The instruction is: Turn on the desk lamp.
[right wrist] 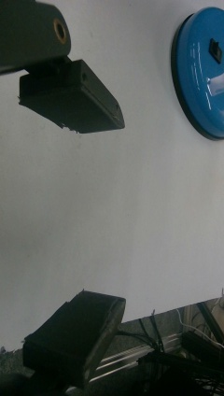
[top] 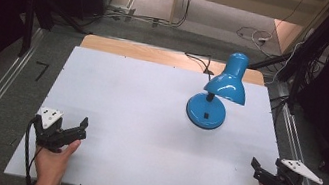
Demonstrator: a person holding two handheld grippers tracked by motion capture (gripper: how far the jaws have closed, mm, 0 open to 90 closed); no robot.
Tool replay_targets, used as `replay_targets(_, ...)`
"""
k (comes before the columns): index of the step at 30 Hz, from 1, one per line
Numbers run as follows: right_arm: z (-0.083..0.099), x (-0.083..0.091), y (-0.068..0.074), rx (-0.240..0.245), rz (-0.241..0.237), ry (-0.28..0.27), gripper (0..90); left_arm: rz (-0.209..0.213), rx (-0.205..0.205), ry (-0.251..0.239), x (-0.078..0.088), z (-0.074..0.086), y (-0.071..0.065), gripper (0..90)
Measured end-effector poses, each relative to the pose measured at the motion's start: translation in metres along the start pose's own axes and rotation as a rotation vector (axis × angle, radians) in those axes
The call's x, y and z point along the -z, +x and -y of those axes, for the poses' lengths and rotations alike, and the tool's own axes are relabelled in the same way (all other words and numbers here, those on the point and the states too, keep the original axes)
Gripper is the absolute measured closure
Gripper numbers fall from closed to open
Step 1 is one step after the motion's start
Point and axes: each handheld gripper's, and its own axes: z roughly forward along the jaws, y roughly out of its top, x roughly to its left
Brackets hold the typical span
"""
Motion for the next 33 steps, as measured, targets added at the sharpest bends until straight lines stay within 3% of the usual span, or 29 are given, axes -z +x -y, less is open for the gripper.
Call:
replay_targets(4, 0.0002, -0.0009, 0.0003, -0.006, -0.001, 0.004, 11.5, -0.012, 0.006, -0.002, -0.0007, 0.0004, 0.0004, 3.8)
replay_targets(15, 0.0, -0.0028, -0.0021, -0.024, -0.015, 0.01, 11.5, 0.017, 0.001, 0.008, -0.0012, 0.002, -0.0021, 3.8)
replay_targets(27, -0.0011, -0.0048, -0.0004, -0.035, -0.022, 0.013, 11.5, 0.02, -0.004, 0.012, -0.0017, 0.0019, -0.0017, 3.8)
replay_targets(33, -0.0028, -0.0053, 0.0034, -0.015, -0.029, 0.009, 11.5, 0.036, -0.005, 0.01, -0.0031, 0.001, -0.0026, 3.9)
